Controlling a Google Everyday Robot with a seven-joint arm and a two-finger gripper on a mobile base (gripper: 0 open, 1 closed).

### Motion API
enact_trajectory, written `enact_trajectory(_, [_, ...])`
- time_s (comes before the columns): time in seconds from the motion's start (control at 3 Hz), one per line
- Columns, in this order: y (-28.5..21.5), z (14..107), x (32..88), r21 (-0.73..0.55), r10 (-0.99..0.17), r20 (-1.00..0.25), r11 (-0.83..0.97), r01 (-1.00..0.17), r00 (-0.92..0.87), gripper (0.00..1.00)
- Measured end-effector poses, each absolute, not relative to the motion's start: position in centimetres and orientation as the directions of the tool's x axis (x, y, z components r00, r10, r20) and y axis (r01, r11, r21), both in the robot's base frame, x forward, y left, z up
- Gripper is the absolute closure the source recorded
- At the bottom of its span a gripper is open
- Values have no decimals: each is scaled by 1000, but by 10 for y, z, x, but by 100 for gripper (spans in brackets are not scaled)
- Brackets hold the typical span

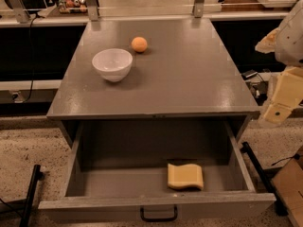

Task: Pick sponge from top drawer and place on counter

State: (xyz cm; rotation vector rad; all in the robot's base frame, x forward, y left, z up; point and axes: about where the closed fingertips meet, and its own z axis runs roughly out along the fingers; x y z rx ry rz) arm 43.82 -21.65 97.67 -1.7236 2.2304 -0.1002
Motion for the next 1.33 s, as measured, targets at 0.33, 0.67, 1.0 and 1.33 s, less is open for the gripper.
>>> enact_trajectory(0.33, [-207,959,436,-265,-953,-226,260,-929,-202,0])
enact_trajectory(0.67, [-203,934,442,-278,-951,-235,266,-923,-203,0])
enact_trajectory(1.0, [-196,931,441,-264,-956,-230,241,-934,-181,0])
enact_trajectory(1.33, [-161,905,430,-236,-957,-260,189,-953,-126,8])
